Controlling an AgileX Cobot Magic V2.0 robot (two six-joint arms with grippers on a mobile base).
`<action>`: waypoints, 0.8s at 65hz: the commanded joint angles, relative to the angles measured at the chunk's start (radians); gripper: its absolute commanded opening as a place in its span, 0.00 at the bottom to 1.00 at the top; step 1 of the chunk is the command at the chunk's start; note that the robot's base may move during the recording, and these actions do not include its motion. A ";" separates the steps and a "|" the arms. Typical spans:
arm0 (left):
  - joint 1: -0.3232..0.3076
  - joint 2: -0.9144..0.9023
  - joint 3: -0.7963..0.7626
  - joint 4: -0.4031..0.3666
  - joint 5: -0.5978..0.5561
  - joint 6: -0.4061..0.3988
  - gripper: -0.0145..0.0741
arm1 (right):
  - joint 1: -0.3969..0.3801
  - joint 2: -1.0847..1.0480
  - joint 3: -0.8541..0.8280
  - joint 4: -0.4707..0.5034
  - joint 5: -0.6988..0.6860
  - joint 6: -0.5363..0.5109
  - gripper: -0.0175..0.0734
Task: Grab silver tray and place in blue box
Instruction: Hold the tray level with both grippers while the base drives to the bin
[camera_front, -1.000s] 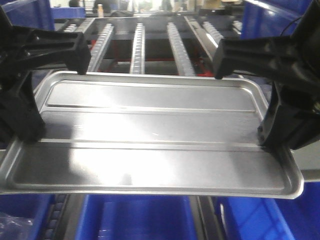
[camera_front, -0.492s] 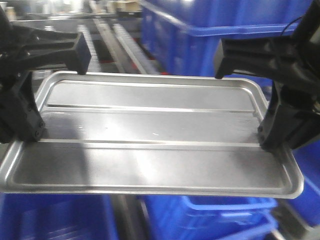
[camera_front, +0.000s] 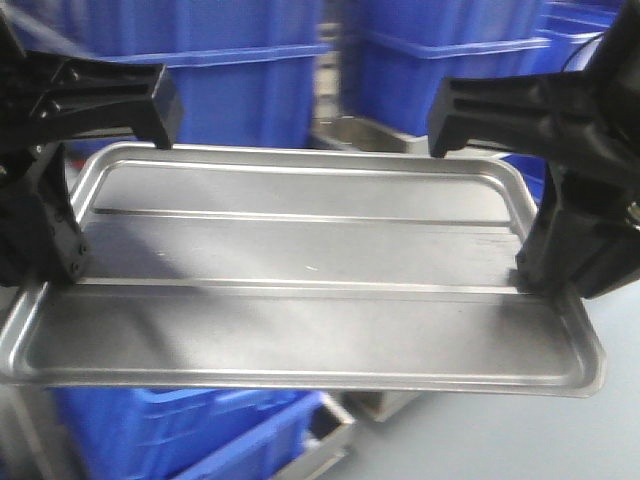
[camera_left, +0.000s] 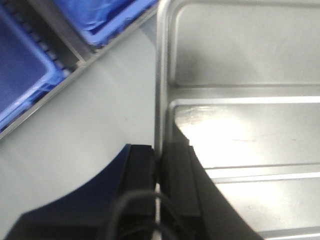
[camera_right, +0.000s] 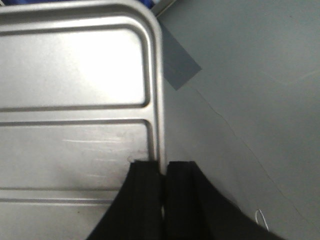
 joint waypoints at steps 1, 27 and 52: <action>-0.007 -0.023 -0.026 0.027 -0.025 -0.012 0.15 | 0.001 -0.020 -0.027 -0.046 -0.033 0.003 0.25; -0.007 -0.023 -0.026 0.027 -0.025 -0.012 0.15 | 0.001 -0.020 -0.027 -0.046 -0.033 0.003 0.25; -0.007 -0.023 -0.026 0.027 -0.025 -0.012 0.15 | 0.001 -0.020 -0.027 -0.046 -0.033 0.003 0.25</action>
